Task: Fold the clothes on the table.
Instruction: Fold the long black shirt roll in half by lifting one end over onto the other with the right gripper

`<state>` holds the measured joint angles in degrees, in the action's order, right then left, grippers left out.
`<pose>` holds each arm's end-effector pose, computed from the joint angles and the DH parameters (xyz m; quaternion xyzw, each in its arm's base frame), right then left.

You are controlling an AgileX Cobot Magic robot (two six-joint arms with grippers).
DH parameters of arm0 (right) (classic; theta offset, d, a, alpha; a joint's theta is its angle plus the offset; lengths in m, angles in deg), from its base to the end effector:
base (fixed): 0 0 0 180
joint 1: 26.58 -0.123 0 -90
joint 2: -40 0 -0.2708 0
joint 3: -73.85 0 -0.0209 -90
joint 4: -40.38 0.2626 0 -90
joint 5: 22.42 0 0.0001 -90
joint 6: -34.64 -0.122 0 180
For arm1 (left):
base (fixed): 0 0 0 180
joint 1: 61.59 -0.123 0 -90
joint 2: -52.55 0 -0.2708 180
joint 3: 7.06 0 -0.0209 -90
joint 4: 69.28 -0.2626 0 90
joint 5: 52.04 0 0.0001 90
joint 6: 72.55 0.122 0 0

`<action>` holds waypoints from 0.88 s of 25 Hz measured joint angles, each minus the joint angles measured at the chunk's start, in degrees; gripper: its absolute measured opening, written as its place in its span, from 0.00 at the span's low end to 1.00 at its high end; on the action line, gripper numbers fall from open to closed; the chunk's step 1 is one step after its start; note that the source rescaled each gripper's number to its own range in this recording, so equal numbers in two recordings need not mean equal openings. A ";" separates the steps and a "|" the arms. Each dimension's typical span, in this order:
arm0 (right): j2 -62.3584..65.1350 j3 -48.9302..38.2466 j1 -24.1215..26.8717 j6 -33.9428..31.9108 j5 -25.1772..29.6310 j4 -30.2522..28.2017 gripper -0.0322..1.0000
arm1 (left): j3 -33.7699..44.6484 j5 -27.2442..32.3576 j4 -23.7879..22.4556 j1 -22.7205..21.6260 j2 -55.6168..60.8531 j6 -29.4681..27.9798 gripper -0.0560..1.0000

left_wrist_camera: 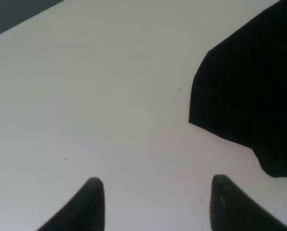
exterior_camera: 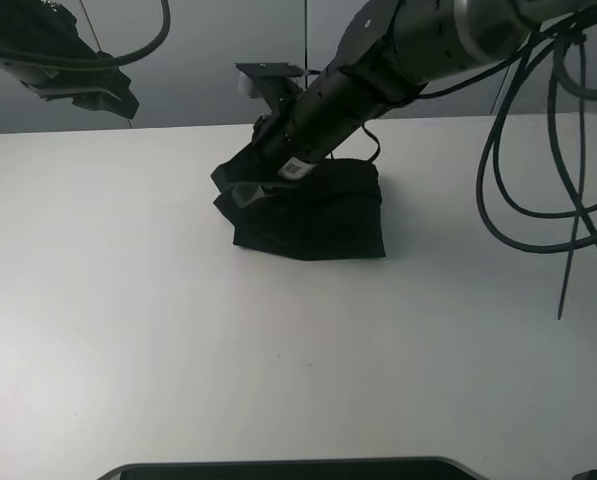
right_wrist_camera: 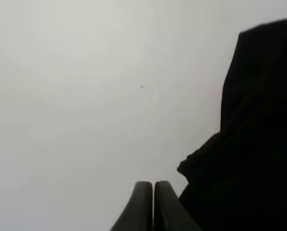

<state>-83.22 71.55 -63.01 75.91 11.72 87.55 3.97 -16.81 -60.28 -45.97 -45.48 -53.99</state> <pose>0.3156 0.2954 0.1174 -0.3429 0.8821 0.2724 0.1735 0.3478 -0.1087 0.2268 0.2338 0.9209 -0.0549 0.3072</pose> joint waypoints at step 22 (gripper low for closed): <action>-10.71 5.97 6.64 -2.66 -7.57 2.59 0.03 | 0.00 0.75 0.12 0.00 4.06 2.92 0.65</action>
<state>-93.93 77.52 -56.38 73.25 4.15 90.14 3.97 -16.06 -60.15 -45.97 -41.41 -51.07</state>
